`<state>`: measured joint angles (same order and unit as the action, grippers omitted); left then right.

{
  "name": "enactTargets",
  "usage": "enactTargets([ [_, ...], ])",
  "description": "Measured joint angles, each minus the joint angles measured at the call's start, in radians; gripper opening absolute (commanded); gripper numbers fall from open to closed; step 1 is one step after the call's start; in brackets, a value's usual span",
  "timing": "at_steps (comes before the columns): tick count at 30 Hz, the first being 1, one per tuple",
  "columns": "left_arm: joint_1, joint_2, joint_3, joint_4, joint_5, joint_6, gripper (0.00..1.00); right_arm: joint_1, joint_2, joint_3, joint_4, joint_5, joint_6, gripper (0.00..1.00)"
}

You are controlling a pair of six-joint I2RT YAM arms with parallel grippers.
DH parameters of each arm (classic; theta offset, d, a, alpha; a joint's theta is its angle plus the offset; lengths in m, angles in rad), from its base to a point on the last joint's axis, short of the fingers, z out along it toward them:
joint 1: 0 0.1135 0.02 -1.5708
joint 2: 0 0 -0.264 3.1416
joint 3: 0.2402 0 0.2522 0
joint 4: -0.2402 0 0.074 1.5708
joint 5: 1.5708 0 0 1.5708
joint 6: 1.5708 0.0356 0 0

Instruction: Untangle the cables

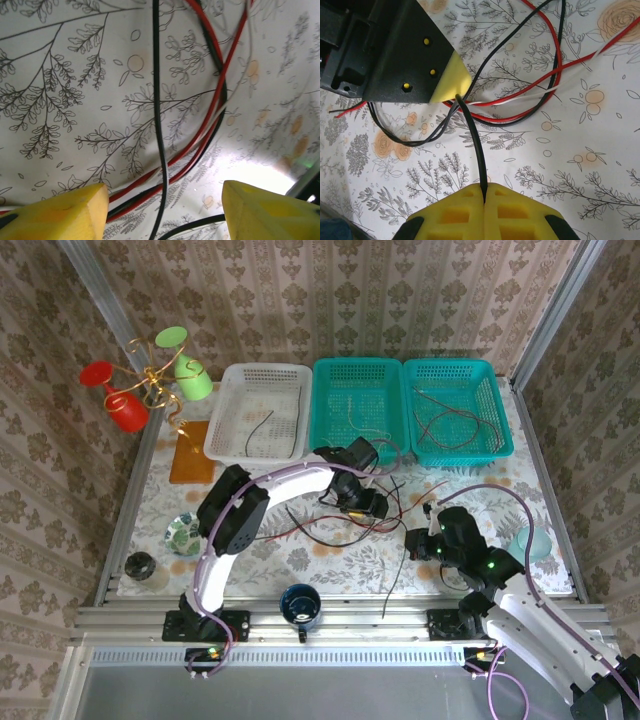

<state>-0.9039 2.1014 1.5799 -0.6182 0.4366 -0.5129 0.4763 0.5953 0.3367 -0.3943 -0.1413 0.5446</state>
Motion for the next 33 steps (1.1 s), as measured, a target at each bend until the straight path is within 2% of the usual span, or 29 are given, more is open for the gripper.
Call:
enactTargets([
  [15,-0.038,0.113,0.161,-0.060,-0.129,0.013,0.42,0.000,0.000,-0.003,0.001,0.001,0.010,0.00],
  [18,-0.052,0.136,0.188,-0.079,-0.164,0.024,0.31,0.000,0.000,-0.003,0.001,0.004,0.009,0.00],
  [22,-0.059,0.142,0.195,-0.097,-0.200,0.040,0.10,0.000,0.000,-0.003,0.001,0.005,0.009,0.00],
  [26,-0.058,0.140,0.195,-0.106,-0.243,0.056,0.00,0.000,0.000,-0.001,0.000,0.012,0.000,0.00],
  [29,-0.056,0.114,0.195,-0.131,-0.282,0.068,0.00,0.000,0.002,0.024,-0.006,0.017,-0.011,0.00],
  [33,-0.046,-0.002,0.195,-0.186,-0.332,0.091,0.00,0.000,0.002,0.097,-0.006,0.028,-0.023,0.00],
])
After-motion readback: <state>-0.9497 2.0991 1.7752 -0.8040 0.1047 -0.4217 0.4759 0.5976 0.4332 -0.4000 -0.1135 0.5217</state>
